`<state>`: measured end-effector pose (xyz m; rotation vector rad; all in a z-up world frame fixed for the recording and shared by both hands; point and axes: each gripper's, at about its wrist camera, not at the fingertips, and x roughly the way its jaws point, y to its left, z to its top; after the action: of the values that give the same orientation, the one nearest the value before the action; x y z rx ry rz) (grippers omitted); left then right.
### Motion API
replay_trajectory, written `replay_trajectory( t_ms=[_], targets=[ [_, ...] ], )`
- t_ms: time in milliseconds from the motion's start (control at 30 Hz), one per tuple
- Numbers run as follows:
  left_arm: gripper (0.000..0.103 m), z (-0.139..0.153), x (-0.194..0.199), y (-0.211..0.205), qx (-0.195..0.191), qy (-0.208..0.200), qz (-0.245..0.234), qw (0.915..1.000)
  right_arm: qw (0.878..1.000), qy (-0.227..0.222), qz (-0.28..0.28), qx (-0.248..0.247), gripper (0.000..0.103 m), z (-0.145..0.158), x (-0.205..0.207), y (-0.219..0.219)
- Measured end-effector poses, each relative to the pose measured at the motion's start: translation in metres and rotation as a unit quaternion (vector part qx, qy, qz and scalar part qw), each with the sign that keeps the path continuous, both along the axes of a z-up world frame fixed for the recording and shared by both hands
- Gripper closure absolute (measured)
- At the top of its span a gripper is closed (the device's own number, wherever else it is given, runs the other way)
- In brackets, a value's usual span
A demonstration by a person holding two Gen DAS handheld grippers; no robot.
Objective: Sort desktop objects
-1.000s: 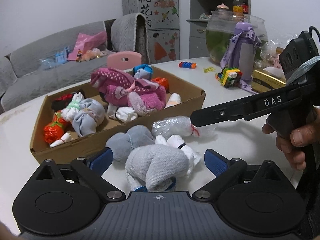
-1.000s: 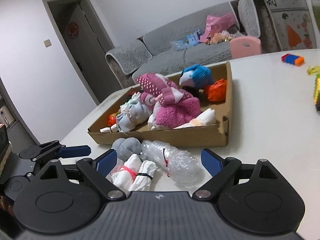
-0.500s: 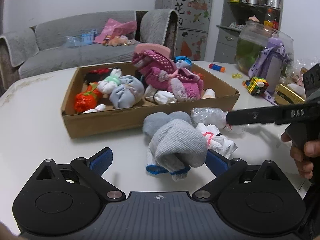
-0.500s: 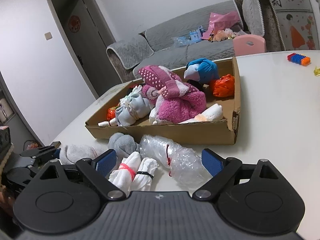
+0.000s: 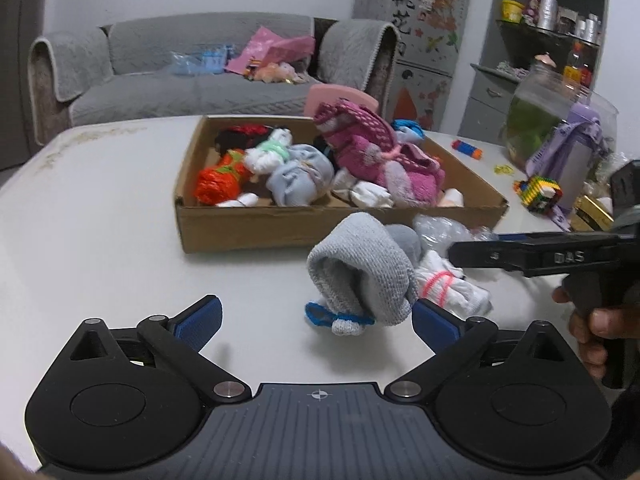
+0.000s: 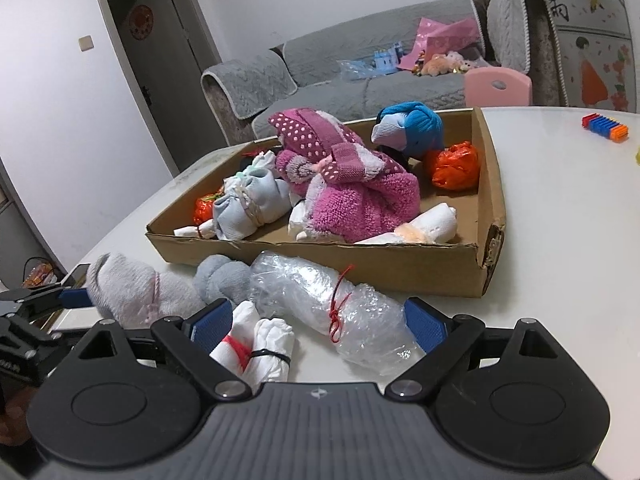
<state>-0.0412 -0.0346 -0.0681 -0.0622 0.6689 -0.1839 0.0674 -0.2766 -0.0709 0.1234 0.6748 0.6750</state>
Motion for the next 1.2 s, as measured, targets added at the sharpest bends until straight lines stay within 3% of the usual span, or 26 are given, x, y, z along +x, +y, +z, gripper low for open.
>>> replay_trajectory(
  t_ms=[200,400,533,633,700,767,833,900,1200],
  targets=[
    [0.001,-0.002,-0.004,-0.019,0.014,-0.004,-0.035,0.9993,1.000,-0.014,0.006,-0.022,0.011,-0.001,-0.001,0.010],
    [0.003,-0.017,0.004,-0.026,0.015,0.038,-0.046,0.9981,0.999,-0.024,0.008,-0.033,0.010,-0.001,0.002,0.016],
    [0.004,-0.017,0.005,-0.033,0.014,0.039,-0.059,0.9974,0.999,-0.026,0.008,-0.034,0.008,-0.002,0.003,0.017],
    [0.015,-0.019,0.009,-0.043,0.022,0.047,-0.070,0.9962,1.000,-0.013,0.013,-0.025,0.012,-0.003,0.005,0.019],
    [0.030,-0.017,0.010,-0.048,0.038,0.046,-0.068,0.9959,1.000,-0.007,0.014,-0.020,0.022,-0.003,0.005,0.019],
    [0.044,-0.015,0.009,-0.049,0.041,0.049,-0.070,0.9955,1.000,0.003,0.015,-0.011,0.058,-0.002,0.006,0.017],
    [0.049,-0.013,0.009,-0.044,0.028,0.054,-0.067,0.9959,0.999,-0.007,0.012,-0.035,0.058,-0.004,0.003,0.021],
    [0.054,-0.012,0.009,-0.041,0.021,0.058,-0.062,0.9962,0.999,-0.002,0.017,-0.028,0.059,-0.004,0.003,0.021],
    [0.056,0.007,0.001,-0.026,0.045,0.045,-0.045,0.9970,1.000,0.004,0.008,0.016,0.061,0.002,-0.003,0.001]
  ],
)
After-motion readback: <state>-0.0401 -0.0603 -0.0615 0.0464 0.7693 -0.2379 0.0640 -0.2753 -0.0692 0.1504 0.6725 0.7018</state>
